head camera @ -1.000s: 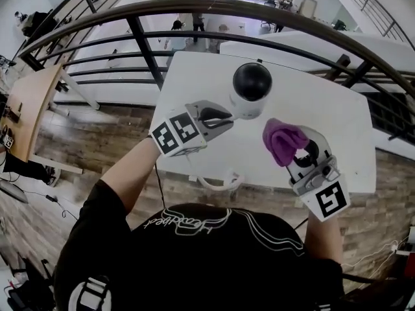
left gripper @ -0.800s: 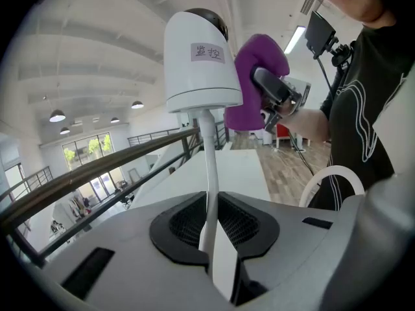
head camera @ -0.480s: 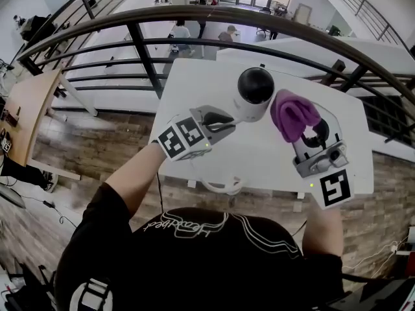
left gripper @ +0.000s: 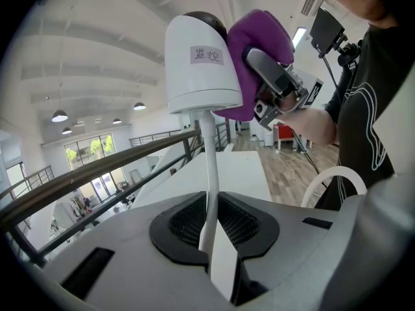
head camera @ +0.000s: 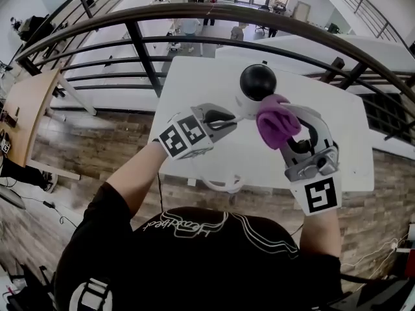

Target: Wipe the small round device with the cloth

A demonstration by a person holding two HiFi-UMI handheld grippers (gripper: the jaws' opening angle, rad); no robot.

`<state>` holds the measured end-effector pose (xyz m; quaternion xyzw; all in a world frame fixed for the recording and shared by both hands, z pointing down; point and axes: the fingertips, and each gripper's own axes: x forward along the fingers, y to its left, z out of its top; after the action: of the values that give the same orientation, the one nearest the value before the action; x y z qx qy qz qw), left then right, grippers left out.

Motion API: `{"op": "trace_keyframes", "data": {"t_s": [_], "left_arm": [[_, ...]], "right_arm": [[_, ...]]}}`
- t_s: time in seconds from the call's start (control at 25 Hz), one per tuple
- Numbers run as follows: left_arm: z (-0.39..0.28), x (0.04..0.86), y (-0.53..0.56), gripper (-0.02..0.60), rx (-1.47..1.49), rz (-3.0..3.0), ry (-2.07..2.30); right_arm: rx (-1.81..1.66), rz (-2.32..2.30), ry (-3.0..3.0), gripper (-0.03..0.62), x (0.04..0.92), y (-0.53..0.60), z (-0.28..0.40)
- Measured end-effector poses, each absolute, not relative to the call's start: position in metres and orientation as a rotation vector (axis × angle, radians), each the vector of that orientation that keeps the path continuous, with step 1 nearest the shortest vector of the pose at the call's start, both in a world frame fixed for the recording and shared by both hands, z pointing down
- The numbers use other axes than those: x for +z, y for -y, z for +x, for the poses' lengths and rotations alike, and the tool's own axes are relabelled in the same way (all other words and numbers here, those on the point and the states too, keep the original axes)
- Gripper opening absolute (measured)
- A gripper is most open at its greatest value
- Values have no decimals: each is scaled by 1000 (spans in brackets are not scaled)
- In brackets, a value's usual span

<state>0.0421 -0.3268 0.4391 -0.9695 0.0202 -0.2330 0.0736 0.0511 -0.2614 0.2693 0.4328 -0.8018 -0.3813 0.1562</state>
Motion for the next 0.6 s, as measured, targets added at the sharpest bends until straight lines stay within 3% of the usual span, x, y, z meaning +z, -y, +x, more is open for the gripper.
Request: {"op": "trace_keyframes", "data": {"t_s": [0.6], "left_arm": [[41, 441, 329, 57, -695, -2923, -78]], "right_arm": [[-1027, 1129, 2283, 61, 316, 262, 30]]}}
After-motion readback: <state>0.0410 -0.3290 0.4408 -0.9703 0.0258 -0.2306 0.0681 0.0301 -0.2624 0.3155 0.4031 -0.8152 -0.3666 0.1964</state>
